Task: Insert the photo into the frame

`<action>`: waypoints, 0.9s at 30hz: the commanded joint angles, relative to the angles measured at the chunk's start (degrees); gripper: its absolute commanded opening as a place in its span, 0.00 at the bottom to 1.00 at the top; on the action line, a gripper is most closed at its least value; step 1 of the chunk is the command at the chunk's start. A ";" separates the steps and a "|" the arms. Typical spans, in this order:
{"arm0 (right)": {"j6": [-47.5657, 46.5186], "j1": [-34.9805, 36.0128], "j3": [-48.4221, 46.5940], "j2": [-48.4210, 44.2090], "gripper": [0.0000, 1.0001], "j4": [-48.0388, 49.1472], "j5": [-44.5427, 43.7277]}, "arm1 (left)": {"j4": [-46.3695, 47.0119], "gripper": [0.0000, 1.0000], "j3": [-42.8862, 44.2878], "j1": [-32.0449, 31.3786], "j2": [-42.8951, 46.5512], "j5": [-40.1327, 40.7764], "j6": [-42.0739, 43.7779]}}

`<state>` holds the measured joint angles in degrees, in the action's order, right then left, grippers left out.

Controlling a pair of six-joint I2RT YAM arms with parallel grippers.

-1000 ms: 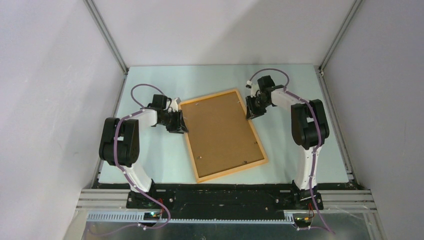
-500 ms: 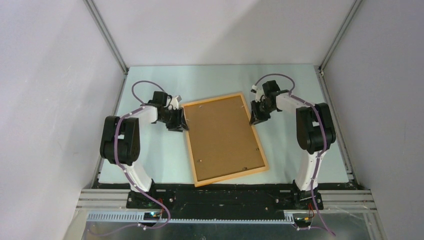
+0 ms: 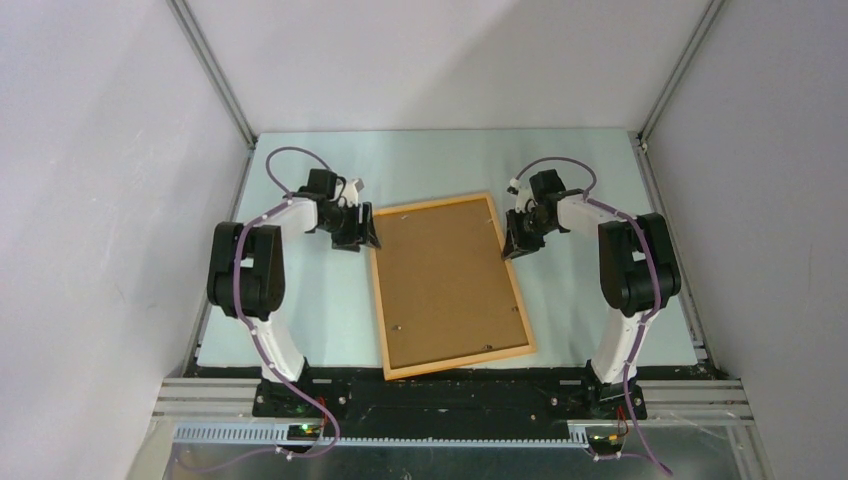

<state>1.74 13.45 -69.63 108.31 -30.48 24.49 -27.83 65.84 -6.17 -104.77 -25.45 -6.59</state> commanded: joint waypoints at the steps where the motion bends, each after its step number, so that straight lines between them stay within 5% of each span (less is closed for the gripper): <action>1: 0.63 0.12 0.92 -1.38 0.02 -1.45 2.38 | -0.77 0.68 3.88 0.01 -0.99 1.68 -0.12; 27: -0.54 -1.06 0.92 -2.20 0.04 -1.44 3.16 | -1.67 0.61 9.66 -7.87 -3.76 17.27 -6.05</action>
<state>1.89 12.62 -69.21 108.31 -30.11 26.06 -29.95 72.97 -14.26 -107.90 -10.44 -12.19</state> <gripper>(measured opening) 0.235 0.626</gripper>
